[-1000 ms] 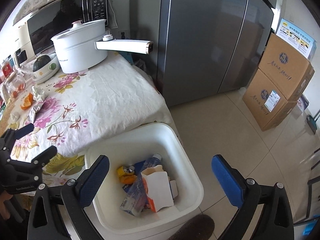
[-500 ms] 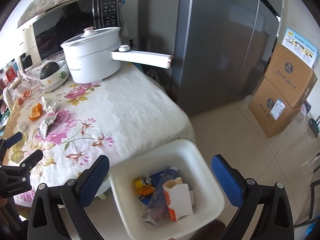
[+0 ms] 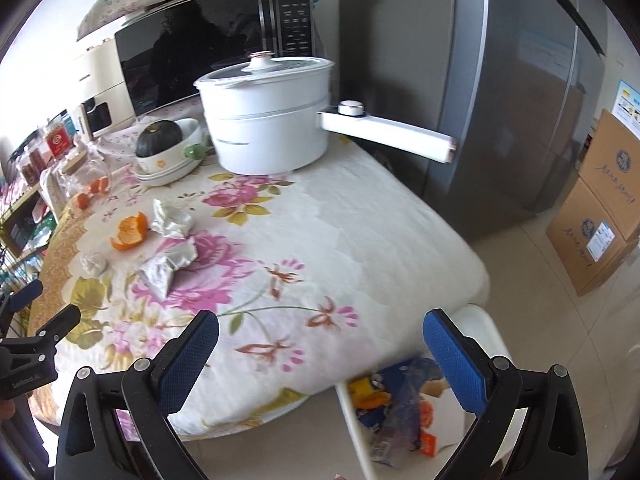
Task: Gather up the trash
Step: 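Lift both open tools away from the bin and return to the table, then grasp the white crumpled tissue with the left tool while the right tool grasps the paper wrapper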
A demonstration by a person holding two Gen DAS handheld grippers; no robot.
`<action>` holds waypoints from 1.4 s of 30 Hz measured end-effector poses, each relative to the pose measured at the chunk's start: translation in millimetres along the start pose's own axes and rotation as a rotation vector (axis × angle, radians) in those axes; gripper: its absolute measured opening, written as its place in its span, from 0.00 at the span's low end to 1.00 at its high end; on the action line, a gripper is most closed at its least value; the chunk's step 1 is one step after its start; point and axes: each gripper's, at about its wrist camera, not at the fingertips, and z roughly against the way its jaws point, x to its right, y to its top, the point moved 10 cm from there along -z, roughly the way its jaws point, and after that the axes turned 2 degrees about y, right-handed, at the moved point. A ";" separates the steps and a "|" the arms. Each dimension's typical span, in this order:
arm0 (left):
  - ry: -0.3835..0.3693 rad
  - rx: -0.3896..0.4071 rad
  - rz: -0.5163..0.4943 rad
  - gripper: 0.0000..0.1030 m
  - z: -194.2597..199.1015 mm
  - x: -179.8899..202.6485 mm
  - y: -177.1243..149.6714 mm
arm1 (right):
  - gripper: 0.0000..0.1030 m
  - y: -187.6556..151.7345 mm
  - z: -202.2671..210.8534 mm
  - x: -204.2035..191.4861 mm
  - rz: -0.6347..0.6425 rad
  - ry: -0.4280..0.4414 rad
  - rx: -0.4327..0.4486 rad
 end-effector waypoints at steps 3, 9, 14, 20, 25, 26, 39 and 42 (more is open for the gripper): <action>0.017 -0.014 0.029 1.00 -1.7 -21.9 -5.6 | 1.00 -1.4 -8.5 -19.4 0.017 0.013 -0.012; 0.037 -0.033 0.103 1.00 -5.1 -65.5 -14.9 | 1.00 -4.7 -27.4 -46.1 0.020 0.042 -0.042; 0.044 -0.037 0.188 1.00 -16.0 -103.4 -21.3 | 1.00 -7.0 -46.9 -64.3 0.020 0.064 -0.077; 0.001 -0.069 0.184 1.00 -48.3 -113.4 -32.4 | 1.00 -9.6 -71.0 -87.5 0.037 0.098 -0.116; -0.060 -0.091 0.146 1.00 -73.9 -100.2 -24.9 | 1.00 -10.5 -97.9 -108.8 0.061 0.129 -0.145; -0.068 -0.093 0.144 1.00 -78.5 -98.4 -20.9 | 1.00 -10.4 -103.4 -112.7 0.064 0.136 -0.151; -0.094 -0.075 0.156 0.98 -118.3 -99.5 0.3 | 1.00 7.1 -157.1 -139.3 -0.022 0.176 -0.143; -0.117 -0.058 0.174 0.89 -123.1 -100.3 6.3 | 1.00 11.7 -163.1 -141.8 -0.050 0.169 -0.127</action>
